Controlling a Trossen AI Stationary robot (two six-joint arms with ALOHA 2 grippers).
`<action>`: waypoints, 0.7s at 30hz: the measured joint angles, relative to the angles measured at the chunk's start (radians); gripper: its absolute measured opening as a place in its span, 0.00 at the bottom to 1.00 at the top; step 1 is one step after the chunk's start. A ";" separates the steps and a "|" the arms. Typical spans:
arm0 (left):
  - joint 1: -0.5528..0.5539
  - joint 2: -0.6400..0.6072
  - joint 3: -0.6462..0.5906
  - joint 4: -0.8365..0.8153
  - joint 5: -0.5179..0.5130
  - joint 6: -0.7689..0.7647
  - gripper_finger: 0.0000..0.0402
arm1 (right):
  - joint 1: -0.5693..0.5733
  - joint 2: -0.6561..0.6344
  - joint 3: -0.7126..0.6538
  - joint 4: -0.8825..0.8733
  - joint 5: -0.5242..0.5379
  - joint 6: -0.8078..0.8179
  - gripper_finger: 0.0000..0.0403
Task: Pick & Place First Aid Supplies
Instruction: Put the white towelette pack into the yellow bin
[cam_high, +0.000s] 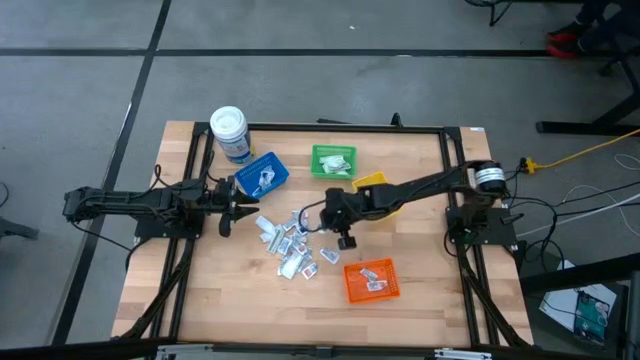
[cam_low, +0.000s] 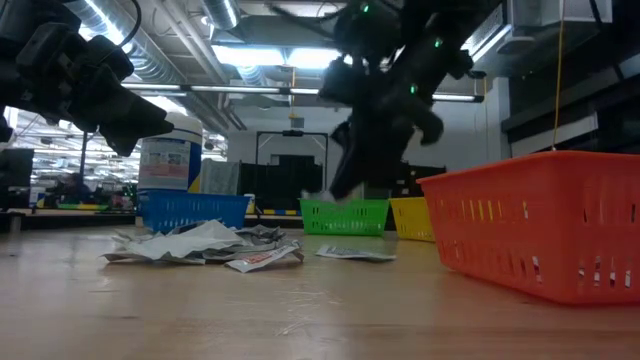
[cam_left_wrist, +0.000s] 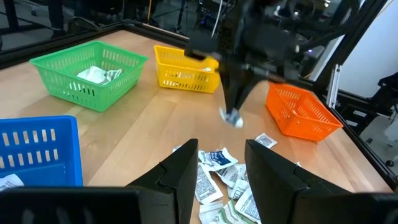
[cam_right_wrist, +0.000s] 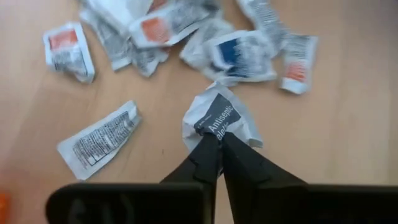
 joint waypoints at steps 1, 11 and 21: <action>0.000 0.000 0.000 0.000 0.000 0.000 0.32 | -0.003 -0.019 0.000 -0.006 -0.001 0.015 0.06; 0.000 0.000 0.000 0.000 0.000 0.000 0.32 | -0.006 -0.217 0.002 -0.153 -0.003 0.201 0.04; 0.000 0.000 0.000 0.000 0.000 0.000 0.32 | -0.046 -0.348 0.002 -0.378 0.087 0.315 0.04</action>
